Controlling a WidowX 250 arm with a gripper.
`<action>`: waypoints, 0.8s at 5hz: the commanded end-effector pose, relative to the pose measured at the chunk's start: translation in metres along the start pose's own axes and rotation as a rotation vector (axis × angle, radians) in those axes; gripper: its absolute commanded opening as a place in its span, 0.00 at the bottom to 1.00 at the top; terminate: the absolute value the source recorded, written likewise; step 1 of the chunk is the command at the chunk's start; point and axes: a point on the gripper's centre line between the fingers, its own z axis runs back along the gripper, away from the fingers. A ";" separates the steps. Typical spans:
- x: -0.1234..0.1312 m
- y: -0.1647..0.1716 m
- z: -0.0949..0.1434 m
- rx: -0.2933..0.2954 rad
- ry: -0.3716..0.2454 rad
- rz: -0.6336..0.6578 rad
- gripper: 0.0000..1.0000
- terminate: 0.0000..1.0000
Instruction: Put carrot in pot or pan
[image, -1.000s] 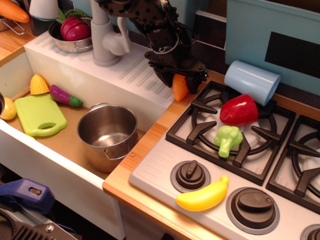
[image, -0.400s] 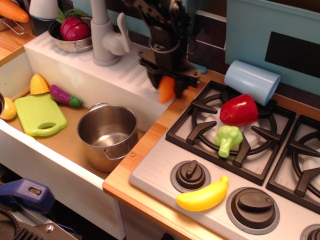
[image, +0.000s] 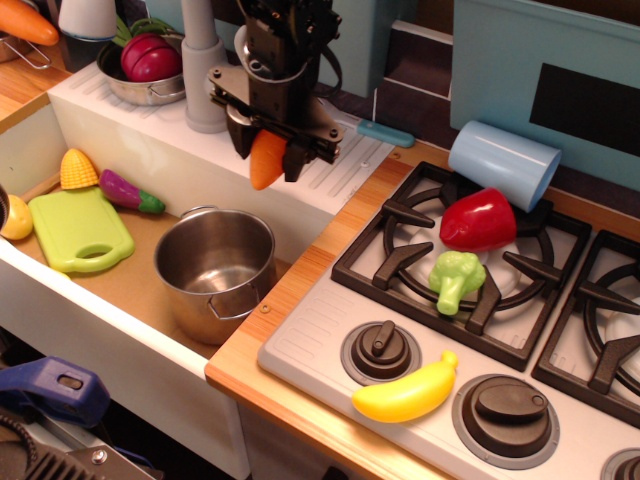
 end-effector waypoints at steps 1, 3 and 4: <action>-0.012 0.021 0.011 0.039 -0.042 0.006 1.00 0.00; -0.014 0.027 0.008 0.018 -0.051 -0.019 1.00 0.00; -0.014 0.027 0.008 0.018 -0.051 -0.019 1.00 1.00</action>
